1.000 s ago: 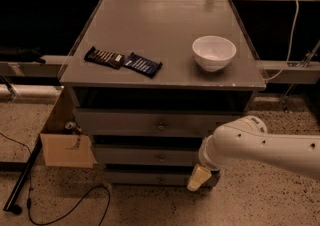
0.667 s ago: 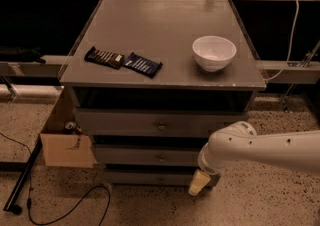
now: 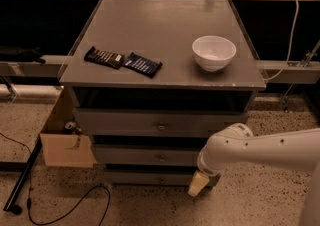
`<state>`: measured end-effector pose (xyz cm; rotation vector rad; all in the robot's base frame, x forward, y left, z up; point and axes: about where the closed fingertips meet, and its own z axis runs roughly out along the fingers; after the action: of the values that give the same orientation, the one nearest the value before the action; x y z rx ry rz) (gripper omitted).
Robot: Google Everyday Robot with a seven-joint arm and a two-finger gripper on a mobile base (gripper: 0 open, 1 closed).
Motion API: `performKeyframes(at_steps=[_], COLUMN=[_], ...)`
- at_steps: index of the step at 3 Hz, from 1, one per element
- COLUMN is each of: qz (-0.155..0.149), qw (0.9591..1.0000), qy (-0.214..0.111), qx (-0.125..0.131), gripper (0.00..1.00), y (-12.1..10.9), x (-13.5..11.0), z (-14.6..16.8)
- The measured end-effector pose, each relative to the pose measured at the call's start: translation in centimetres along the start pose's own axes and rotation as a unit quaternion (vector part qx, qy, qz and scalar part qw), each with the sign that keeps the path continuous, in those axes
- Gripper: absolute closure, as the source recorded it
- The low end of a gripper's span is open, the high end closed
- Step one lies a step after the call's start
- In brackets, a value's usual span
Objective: Open middle drawer
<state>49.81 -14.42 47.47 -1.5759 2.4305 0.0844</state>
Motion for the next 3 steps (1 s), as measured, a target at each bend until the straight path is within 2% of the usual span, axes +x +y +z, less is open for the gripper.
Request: performKeyframes(at_steps=[1,2,3], qz=[-0.003,-0.018,-0.009], qw=[0.9999,0.9993,0.9994], qy=[0.012,0.026,0.024], qx=[0.004,0.02,0.024], gripper=[0.0,0.0,0.0], y=[0.0,-0.9,-0.5], x=[0.0,-0.7,0.4], z=[3.3,8.1,5.1])
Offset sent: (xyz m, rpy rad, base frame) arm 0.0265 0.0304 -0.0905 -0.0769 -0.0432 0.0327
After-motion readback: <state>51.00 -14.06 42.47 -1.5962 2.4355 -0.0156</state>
